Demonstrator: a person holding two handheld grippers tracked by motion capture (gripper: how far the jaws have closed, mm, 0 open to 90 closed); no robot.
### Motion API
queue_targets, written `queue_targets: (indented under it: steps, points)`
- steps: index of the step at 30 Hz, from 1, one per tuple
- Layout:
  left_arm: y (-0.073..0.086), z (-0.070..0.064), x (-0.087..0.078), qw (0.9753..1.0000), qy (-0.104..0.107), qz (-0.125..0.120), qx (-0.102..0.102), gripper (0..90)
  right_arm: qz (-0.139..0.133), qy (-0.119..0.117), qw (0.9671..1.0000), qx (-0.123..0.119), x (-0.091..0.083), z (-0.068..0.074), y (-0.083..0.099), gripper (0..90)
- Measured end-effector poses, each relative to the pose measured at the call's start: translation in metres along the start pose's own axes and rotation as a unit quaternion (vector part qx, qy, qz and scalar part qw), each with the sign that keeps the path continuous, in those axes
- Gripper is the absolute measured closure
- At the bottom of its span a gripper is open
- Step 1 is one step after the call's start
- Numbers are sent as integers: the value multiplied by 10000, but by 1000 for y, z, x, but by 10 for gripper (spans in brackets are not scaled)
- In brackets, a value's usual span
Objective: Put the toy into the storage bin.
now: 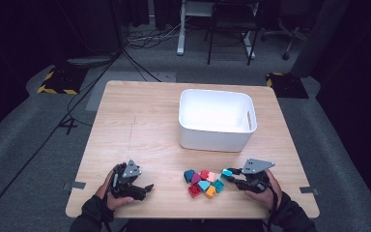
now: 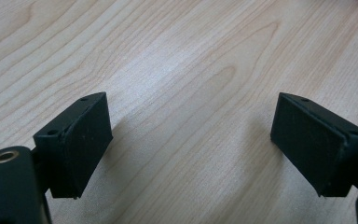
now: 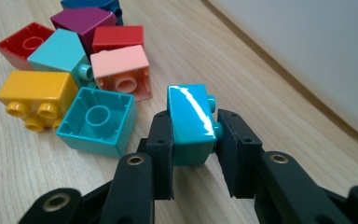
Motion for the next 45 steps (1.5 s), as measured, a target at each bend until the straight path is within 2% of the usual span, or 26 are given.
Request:
queue_targets:
  steps: [11,16,19,25,32,45]
  points:
    - [0,0,0,10000,0,1,1,127,-224,307,9993,71,-18,-10,-9,679]
    - [0,0,0,10000,0,0,2,127,-357,419,9985,30,-29,-14,-15,680]
    - [0,0,0,10000,2,1,1,127,-465,468,9978,60,-38,-16,-24,680]
    - [0,0,0,10000,-1,2,1,127,-511,566,9971,-6,-45,-19,-38,680]
    - [0,0,0,10000,0,1,0,127,-514,695,9960,-242,-58,-26,-58,680]
    - [0,0,0,10000,0,-3,-5,127,-737,906,9928,-253,-81,-41,-86,680]
Point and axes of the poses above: each handheld gripper's, and its own axes: x roughly forward along the jaws, y roughly out of its underside, z roughly to its left, the point moved 2 cm from there along x, roughly forward along the jaws, and after that the axes turned 15 degrees about -x, right-handed, at the moved point
